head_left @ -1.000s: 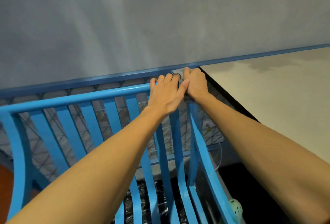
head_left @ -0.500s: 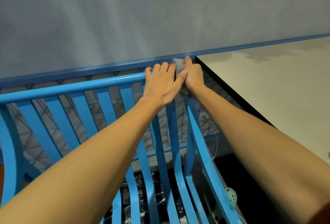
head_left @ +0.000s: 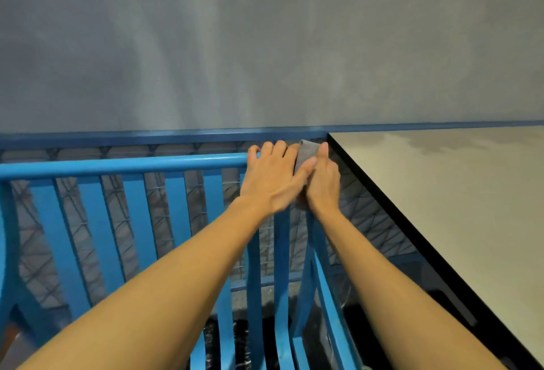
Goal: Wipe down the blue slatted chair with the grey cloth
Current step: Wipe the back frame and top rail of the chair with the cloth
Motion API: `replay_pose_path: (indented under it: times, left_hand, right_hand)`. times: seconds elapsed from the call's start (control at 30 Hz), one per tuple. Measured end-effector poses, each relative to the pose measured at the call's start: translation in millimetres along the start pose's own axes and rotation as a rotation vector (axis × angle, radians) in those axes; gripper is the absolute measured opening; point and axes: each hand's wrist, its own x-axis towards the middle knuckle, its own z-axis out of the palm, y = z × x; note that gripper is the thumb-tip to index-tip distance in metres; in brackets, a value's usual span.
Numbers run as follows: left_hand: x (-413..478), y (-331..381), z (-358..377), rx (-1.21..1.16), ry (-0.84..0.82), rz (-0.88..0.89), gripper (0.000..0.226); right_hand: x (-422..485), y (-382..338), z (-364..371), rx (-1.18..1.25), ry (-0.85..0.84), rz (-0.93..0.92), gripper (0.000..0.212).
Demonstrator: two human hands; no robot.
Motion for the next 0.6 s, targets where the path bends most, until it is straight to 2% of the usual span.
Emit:
replay_pose_path:
  times: [0.07,0.13,0.23,0.3,0.37,0.43,0.47,0.53,0.6]
  left_hand:
    - [-0.2,-0.5,0.8,0.003,0.008,0.011,0.058]
    - [0.1,-1.3,1.9,0.002,0.013,0.006,0.059]
    - [2.4,-2.0,2.5,0.021,0.021,0.003,0.064]
    - [1.7,-1.3,3.2,0.038,0.036,0.007,0.067]
    - [0.7,-1.2,3.6,0.045,0.042,0.001,0.072]
    - [-0.3,-2.0,3.7,0.043,0.041,-0.001,0.073]
    - [-0.7,-2.2,4.0,0.043,0.041,0.003,0.073]
    - [-0.2,-2.7,4.7,0.041,0.036,0.009,0.072]
    - [0.7,-3.4,4.9,0.049,0.038,0.004,0.070]
  right_hand:
    - [-21.3,12.9,-6.6,-0.110,0.005,-0.162,0.049]
    - [-32.9,33.4,-19.7,-0.225,-0.142,-0.259,0.034]
    - [-21.4,46.6,-37.2,-0.196,-0.282,-0.255,0.045]
    - [-15.8,37.8,-32.1,-0.021,-0.242,-0.124,0.055]
    - [-18.7,24.4,-16.1,0.066,-0.123,-0.010,0.056]
    - [-30.2,19.0,-6.7,-0.056,-0.023,-0.036,0.051]
    - [-37.6,23.7,-8.6,-0.148,-0.038,-0.098,0.044]
    - [-52.4,39.6,-22.3,-0.284,-0.160,-0.214,0.027]
    - [-56.7,50.6,-42.4,-0.381,-0.337,-0.239,0.025]
